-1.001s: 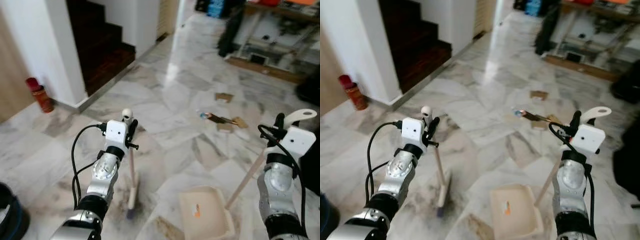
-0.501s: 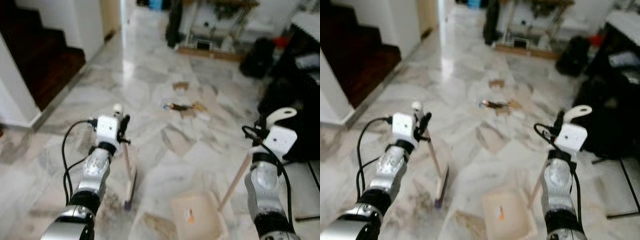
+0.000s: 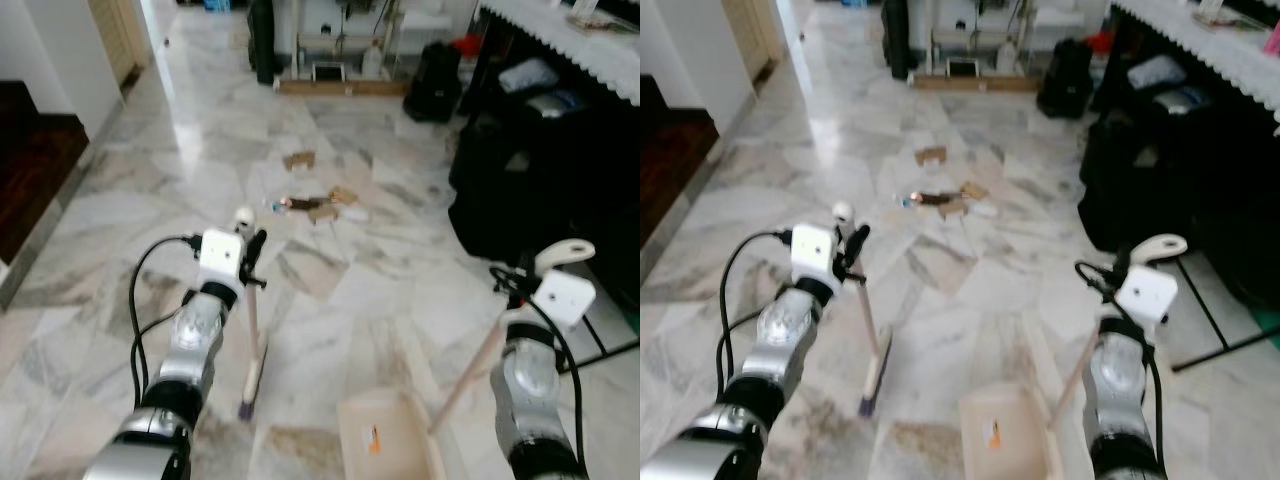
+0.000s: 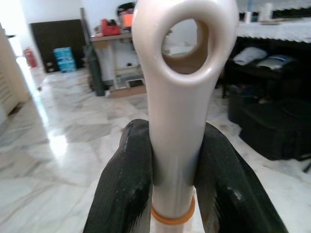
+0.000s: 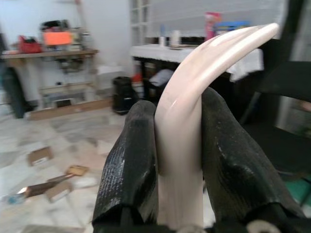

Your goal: Sweep floor

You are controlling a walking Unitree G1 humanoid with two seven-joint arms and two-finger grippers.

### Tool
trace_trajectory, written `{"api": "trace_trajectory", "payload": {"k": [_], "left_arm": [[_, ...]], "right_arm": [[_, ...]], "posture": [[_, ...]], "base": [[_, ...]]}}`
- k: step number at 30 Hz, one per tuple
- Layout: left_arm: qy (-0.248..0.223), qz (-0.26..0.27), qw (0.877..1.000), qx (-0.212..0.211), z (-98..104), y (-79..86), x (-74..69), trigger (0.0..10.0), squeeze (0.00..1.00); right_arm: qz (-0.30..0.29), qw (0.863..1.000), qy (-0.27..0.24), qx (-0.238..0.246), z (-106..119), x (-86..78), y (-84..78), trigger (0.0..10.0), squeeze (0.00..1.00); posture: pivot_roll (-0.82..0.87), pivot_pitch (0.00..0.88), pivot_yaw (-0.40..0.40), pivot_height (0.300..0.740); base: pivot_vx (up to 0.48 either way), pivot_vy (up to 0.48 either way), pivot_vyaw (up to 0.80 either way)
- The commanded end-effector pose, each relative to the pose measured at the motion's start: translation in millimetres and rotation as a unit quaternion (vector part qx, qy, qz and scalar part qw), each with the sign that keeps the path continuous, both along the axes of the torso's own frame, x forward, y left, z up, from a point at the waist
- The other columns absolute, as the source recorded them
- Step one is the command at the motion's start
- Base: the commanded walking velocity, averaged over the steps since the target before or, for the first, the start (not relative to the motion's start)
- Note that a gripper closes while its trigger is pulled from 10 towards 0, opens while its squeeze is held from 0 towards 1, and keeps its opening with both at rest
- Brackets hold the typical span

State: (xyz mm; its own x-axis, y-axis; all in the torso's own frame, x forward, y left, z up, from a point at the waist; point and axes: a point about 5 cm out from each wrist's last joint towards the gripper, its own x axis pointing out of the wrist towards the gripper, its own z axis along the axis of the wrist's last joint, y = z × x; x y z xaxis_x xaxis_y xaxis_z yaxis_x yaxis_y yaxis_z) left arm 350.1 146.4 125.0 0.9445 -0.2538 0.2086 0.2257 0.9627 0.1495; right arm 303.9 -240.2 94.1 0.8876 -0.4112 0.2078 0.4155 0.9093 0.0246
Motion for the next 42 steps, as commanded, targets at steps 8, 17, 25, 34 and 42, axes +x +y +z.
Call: {"api": "trace_trajectory", "payload": {"k": [8, 17, 25, 34, 42], "left_arm": [[0.0, -0.011, 1.0, 0.008, -0.5, 1.0, -3.0, 10.0, 0.0], [0.003, -0.017, 1.0, 0.016, -0.4, 6.3, -5.7, 10.0, 0.0], [0.005, -0.027, 0.999, 0.023, 1.1, 7.3, -6.9, 10.0, 0.0], [0.002, -0.032, 0.999, 0.024, 2.2, 7.1, -8.2, 10.0, 0.0], [-0.003, -0.038, 0.999, 0.027, 6.3, 8.3, -9.4, 10.0, 0.0]], "right_arm": [[-0.001, 1.0, 0.013, -0.018, -7.3, -2.1, -6.4, 10.0, 0.0], [-0.015, 0.998, 0.043, -0.038, -17.1, -5.0, -16.6, 10.0, 0.0], [-0.049, 0.996, 0.068, -0.033, -32.7, -19.3, -28.4, 10.0, 0.0], [-0.08, 0.996, 0.026, -0.042, -19.8, -17.9, -33.6, 10.0, 0.0], [-0.084, 0.995, -0.005, -0.058, -6.8, -8.7, -27.5, 10.0, 0.0]], "posture": [[0.13, 0.0, -0.029, 0.74], [0.14, 0.012, 0.0, 0.74], [0.15, 0.017, 0.019, 0.74], [0.16, 0.011, 0.026, 0.74], [0.18, 0.033, 0.042, 0.74]], "base": [[0.0, 0.0, 0.0], [0.0, 0.0, 0.0], [0.0, 0.0, 0.0], [0.0, 0.0, 0.0], [0.0, 0.0, 0.0]]}}
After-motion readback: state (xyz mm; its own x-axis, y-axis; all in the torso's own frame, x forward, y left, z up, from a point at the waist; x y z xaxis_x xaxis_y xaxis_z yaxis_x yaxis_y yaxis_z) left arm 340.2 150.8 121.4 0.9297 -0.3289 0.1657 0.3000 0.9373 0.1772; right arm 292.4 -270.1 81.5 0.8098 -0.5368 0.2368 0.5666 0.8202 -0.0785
